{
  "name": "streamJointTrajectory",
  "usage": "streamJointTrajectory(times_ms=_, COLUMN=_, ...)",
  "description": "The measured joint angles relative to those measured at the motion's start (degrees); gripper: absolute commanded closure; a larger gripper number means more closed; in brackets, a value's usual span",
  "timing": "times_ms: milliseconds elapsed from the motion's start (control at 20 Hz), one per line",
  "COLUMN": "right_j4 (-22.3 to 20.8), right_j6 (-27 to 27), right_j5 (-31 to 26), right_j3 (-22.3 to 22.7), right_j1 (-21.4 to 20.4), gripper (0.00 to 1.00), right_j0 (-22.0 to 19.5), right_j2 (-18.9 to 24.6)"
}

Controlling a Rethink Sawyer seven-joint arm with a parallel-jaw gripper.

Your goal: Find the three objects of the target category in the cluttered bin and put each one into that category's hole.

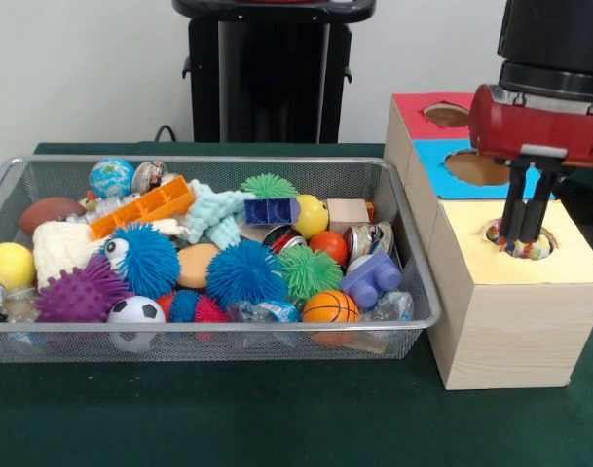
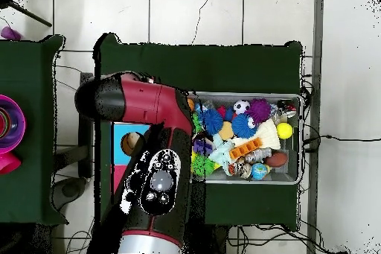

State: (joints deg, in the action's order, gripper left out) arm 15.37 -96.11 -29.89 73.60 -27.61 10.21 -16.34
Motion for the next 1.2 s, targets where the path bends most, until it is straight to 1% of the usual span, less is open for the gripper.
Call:
streamJointTrajectory(times_ms=350, right_j4=0.01, right_j6=0.0, right_j5=0.12, right_j3=0.07, right_j1=0.45, gripper=1.0, right_j0=0.01, right_j2=0.08)
streamJointTrajectory(times_ms=500, right_j4=0.01, right_j6=0.0, right_j5=0.21, right_j3=0.97, right_j1=-0.04, gripper=1.0, right_j0=0.01, right_j2=0.1)
streamJointTrajectory(times_ms=750, right_j4=0.01, right_j6=0.0, right_j5=0.21, right_j3=4.16, right_j1=-2.16, gripper=1.0, right_j0=0.01, right_j2=0.07)
streamJointTrajectory(times_ms=850, right_j4=-0.02, right_j6=0.0, right_j5=0.2, right_j3=6.42, right_j1=-4.05, gripper=1.0, right_j0=0.14, right_j2=-0.17)
streamJointTrajectory(times_ms=1000, right_j4=-0.25, right_j6=0.0, right_j5=0.2, right_j3=8.16, right_j1=-5.89, gripper=1.0, right_j0=0.37, right_j2=-0.63)
streamJointTrajectory(times_ms=1200, right_j4=-1.8, right_j6=0.0, right_j5=0.21, right_j3=10.12, right_j1=-8.92, gripper=1.0, right_j0=0.7, right_j2=-1.22)
